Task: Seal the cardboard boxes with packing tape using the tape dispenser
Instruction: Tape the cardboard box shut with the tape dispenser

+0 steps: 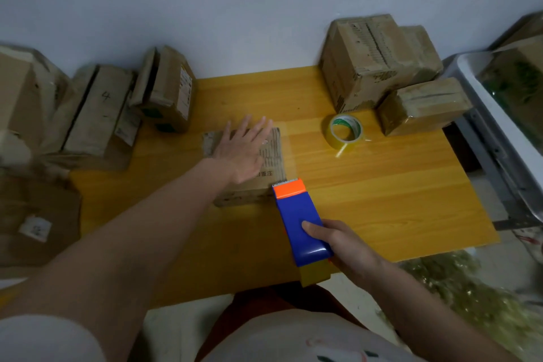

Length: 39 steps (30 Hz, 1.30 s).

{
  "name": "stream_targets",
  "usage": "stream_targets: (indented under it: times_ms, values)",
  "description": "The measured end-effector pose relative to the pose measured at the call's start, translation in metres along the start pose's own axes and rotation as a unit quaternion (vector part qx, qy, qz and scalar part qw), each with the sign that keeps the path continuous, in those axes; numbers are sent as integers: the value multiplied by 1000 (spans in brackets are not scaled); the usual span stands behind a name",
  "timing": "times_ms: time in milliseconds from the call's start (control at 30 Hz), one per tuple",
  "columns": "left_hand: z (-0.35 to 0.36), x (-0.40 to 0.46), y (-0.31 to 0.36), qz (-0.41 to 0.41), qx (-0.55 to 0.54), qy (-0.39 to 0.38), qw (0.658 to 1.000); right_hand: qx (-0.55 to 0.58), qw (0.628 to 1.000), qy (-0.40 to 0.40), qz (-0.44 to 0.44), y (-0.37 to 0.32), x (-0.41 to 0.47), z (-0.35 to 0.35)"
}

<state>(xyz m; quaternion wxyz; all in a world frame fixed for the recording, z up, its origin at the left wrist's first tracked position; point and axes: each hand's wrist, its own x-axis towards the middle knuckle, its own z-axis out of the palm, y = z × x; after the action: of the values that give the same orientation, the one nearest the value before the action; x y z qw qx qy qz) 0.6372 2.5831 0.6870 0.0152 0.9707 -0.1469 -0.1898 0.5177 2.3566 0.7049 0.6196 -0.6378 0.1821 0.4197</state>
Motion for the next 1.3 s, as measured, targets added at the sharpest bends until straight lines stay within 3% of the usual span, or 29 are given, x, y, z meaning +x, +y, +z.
stream_targets:
  times_ms: [100, 200, 300, 500, 667, 1133, 1300]
  values:
    - [19, -19, 1, 147, 28, 20, 989, -4, 1000, -11, 3, 3, 2, -4]
    - [35, -25, -3, 186, 72, -26, 980, -5, 1000, -24, 3, 3, 3, -10]
    - [42, -22, -3, 159, 105, -22, 981, -5, 999, -31, 3, -1, 3, -17]
    - [46, -15, 29, 12, 12, 14, 1000, -20, 999, 24, -14, -25, 16, -32]
    - [44, -4, 30, 19, 17, 16, 1000, -98, 994, 54, -19, -47, 28, -46]
    - [45, 3, 36, -27, -23, 26, 999, -131, 991, 30, 14, -37, 6, -73]
    - [45, 1, 33, -13, -49, 37, 998, -168, 983, 56, 45, -46, 14, -69]
